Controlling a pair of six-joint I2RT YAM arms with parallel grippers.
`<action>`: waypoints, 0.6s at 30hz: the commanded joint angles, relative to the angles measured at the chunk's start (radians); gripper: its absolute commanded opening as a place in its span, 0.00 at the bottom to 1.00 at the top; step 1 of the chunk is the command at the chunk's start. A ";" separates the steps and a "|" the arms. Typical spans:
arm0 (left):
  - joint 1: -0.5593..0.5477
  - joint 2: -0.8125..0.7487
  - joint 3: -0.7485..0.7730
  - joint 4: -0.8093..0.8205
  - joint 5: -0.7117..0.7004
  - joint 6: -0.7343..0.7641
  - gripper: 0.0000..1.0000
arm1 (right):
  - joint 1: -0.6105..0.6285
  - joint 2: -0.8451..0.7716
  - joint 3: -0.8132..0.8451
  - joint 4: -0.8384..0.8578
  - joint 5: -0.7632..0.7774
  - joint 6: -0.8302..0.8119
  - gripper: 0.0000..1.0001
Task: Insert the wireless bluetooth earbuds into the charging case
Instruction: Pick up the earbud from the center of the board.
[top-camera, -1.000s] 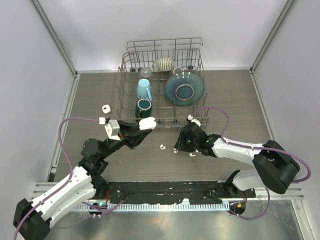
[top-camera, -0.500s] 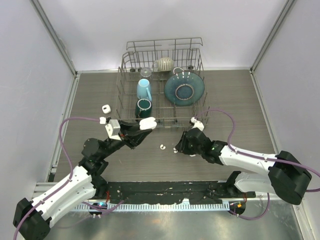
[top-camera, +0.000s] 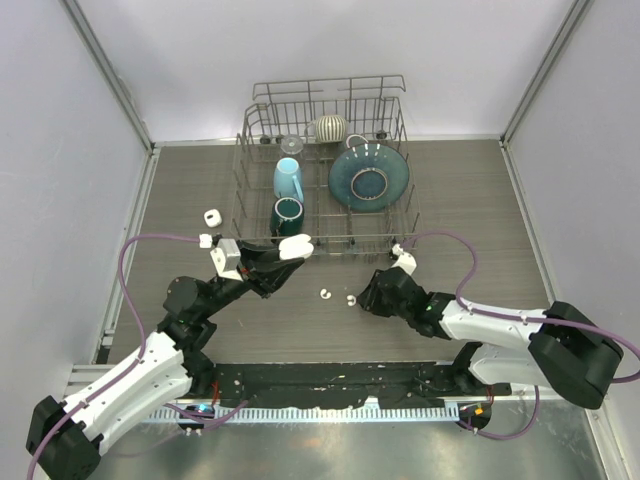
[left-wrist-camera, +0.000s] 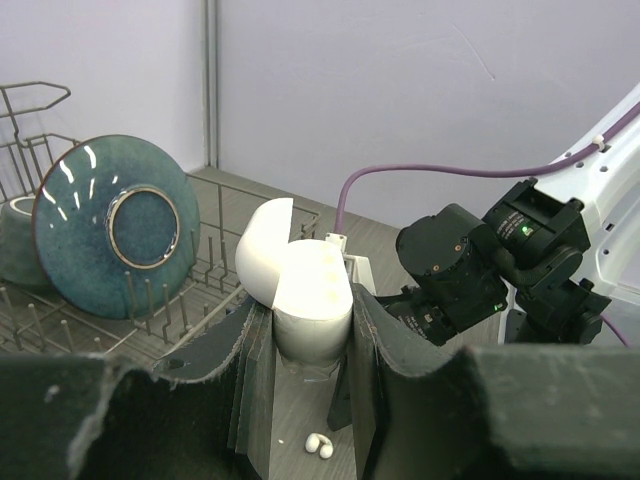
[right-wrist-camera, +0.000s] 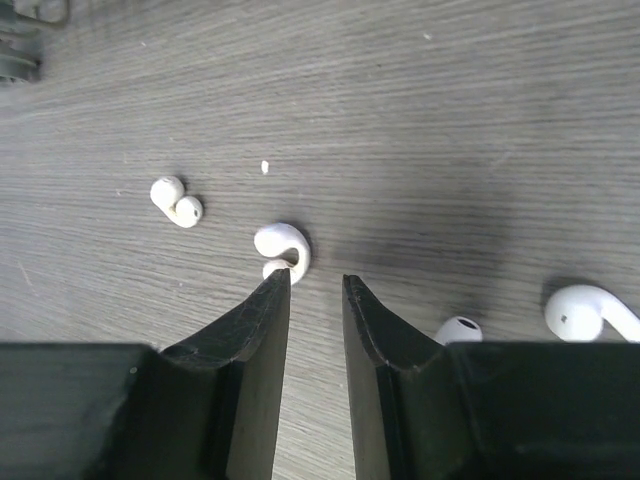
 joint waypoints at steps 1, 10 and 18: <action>-0.002 -0.006 0.036 0.028 -0.002 0.003 0.00 | 0.008 0.021 0.004 0.129 0.044 0.021 0.33; -0.002 -0.007 0.035 0.023 0.000 0.003 0.00 | 0.014 0.098 0.012 0.158 0.032 0.034 0.33; -0.002 -0.010 0.025 0.023 -0.003 0.003 0.00 | 0.014 0.128 0.020 0.161 0.015 0.024 0.33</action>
